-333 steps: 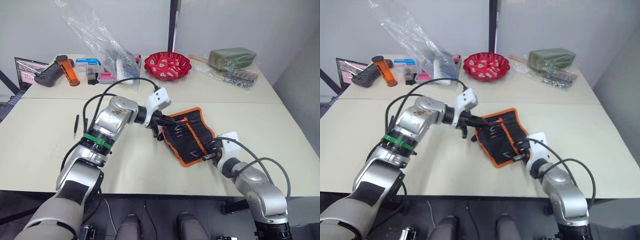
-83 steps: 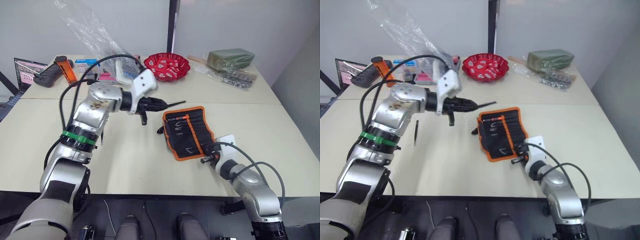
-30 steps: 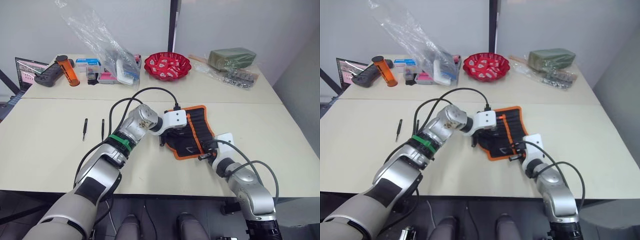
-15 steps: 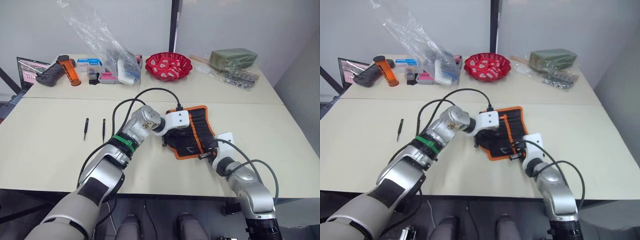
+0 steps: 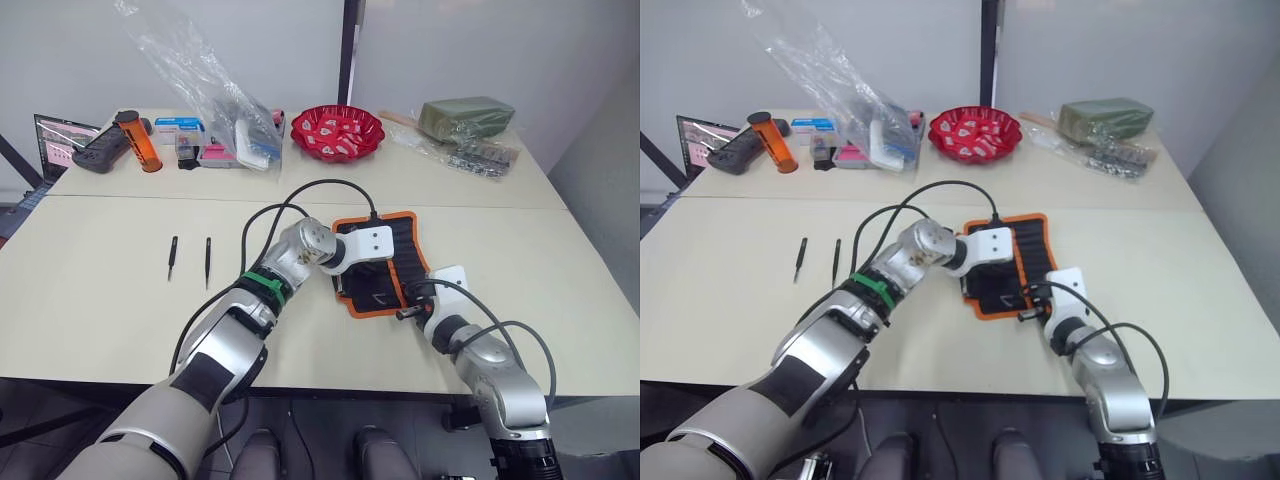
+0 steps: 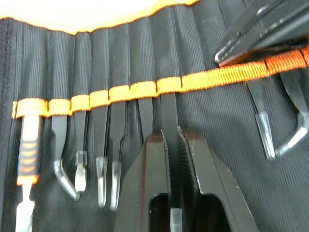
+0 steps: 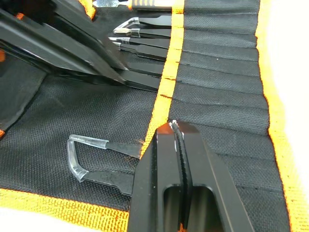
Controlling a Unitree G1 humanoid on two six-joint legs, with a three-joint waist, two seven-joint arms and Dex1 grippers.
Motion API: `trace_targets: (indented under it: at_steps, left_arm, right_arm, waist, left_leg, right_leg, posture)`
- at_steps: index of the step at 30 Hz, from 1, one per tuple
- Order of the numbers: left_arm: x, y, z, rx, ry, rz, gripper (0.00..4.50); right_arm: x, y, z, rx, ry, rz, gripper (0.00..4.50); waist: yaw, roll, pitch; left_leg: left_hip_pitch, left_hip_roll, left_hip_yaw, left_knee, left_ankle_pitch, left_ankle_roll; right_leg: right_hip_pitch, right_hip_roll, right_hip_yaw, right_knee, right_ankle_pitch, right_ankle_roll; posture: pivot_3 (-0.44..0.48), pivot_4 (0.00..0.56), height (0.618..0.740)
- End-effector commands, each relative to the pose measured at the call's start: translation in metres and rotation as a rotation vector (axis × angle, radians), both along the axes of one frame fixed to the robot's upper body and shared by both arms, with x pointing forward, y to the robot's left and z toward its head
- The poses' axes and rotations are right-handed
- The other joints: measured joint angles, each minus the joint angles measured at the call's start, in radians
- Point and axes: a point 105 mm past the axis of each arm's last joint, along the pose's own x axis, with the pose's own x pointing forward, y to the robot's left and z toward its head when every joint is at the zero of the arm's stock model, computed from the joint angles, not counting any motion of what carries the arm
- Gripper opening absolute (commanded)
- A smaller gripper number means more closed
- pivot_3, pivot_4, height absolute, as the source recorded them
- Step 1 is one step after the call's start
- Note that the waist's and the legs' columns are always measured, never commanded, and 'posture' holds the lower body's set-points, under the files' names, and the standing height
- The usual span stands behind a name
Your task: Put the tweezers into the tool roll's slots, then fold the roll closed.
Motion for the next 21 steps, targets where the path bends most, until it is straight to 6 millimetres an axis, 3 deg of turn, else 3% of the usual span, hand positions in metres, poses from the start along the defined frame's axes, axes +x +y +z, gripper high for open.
trace_targets:
  at_steps: [1, 13, 19, 21]
  left_arm:
    - [-0.003, -0.015, 0.003, -0.012, -0.034, -0.036, 0.04]
    - [-0.013, -0.048, 0.003, -0.083, -0.063, -0.086, 0.04]
    - [-0.013, -0.051, 0.009, -0.121, -0.049, -0.076, 0.04]
    - [-0.01, -0.047, 0.011, -0.131, -0.027, -0.064, 0.89]
  right_arm:
    - [-0.006, 0.012, -0.01, 0.014, 0.036, 0.043, 0.0]
    - [-0.009, 0.012, -0.013, 0.023, 0.041, 0.032, 0.0]
    - [-0.012, 0.012, -0.014, 0.026, 0.046, 0.027, 0.0]
    - [-0.013, 0.012, -0.015, 0.026, 0.048, 0.027, 0.0]
  waist:
    - [0.0, 0.0, 0.0]
    - [0.006, 0.0, -0.001]
    - [0.013, 0.0, -0.001]
    - [0.012, 0.0, -0.001]
  left_leg:
    - [0.0, 0.0, 0.0, 0.0, 0.0, 0.0]
    - [0.0, -0.001, 0.0, 0.001, 0.0, 0.0]
    - [0.0, -0.001, -0.001, 0.001, 0.0, 0.0]
    - [0.0, -0.001, -0.001, 0.001, 0.0, 0.0]
  right_leg:
    - [0.0, 0.0, 0.0, 0.0, 0.0, 0.0]
    - [0.001, 0.0, 0.0, 0.0, -0.001, 0.001]
    - [0.001, -0.001, 0.0, -0.001, -0.001, 0.001]
    - [0.001, -0.001, 0.0, -0.001, -0.001, 0.001]
  posture:
    - [0.0, 0.15, 0.735]
    - [0.0, 0.15, 0.735]
    - [0.0, 0.15, 0.735]
    - [0.0, 0.15, 0.735]
